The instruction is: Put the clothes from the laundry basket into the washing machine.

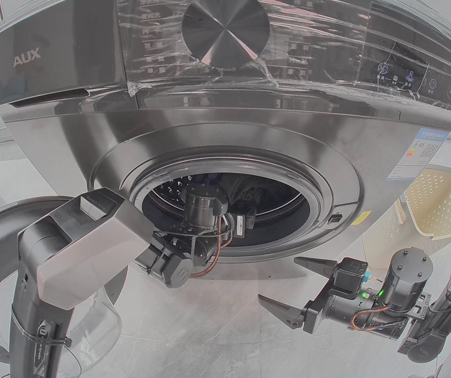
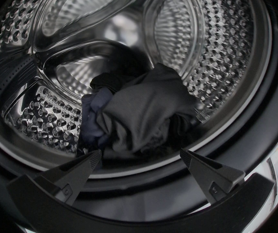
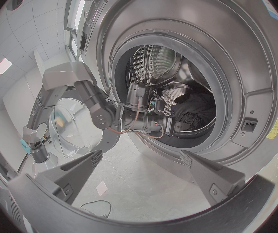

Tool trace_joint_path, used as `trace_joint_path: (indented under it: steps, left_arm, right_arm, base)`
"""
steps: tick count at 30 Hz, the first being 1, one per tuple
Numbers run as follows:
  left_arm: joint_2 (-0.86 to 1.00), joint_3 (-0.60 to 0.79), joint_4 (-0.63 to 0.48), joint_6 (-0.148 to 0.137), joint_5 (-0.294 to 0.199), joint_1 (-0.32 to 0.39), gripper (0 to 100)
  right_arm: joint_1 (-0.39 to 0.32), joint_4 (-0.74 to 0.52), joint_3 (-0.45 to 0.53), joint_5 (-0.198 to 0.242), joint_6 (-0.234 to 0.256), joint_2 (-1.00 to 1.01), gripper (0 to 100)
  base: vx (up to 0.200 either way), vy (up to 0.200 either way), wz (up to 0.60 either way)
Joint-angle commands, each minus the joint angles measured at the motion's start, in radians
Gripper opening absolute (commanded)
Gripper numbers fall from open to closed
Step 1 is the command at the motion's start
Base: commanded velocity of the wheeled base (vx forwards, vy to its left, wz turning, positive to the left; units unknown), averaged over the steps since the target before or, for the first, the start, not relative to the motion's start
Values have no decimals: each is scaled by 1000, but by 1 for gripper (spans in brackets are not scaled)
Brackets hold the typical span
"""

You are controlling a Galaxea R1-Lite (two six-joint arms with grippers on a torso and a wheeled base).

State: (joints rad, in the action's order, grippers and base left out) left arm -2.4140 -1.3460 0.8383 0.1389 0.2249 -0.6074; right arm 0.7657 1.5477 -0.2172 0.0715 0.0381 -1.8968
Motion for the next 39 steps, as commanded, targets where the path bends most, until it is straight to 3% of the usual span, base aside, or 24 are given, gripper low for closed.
trace_joint_path:
  steps: [1,7,14,16,22,24,27,32,39]
  left_arm:
    - [141,189,35,-16,-4,-55,100]
    - [191,334,110,-1,-10,-94,100]
    - [236,568,384,11,-35,-160,100]
    - [305,663,407,11,-71,-178,100]
    - [455,798,418,18,-78,-222,100]
    - [547,878,435,18,-76,-216,100]
    - [615,938,453,18,-76,-210,100]
    - [705,1027,484,18,-65,-210,100]
    - [813,1170,541,7,-2,-207,100]
  right_arm:
    - [-3,0,-1,1,0,4,100]
    - [-3,0,4,1,0,-1,100]
    - [-28,0,33,1,0,13,100]
    - [-46,0,47,1,0,30,100]
    - [-52,0,91,-15,0,87,100]
    - [-85,-1,116,-41,6,130,100]
    - [-120,-1,130,-41,9,170,100]
    - [-180,-1,157,-35,6,226,100]
    - [-233,-6,217,-42,8,335,100]
  base:
    - [0,0,0]
    - [0,0,0]
    - [0,0,0]
    - [0,0,0]
    - [0,0,0]
    - [0,0,0]
    - [0,0,0]
    - [-40,0,0]
    - [-200,0,0]
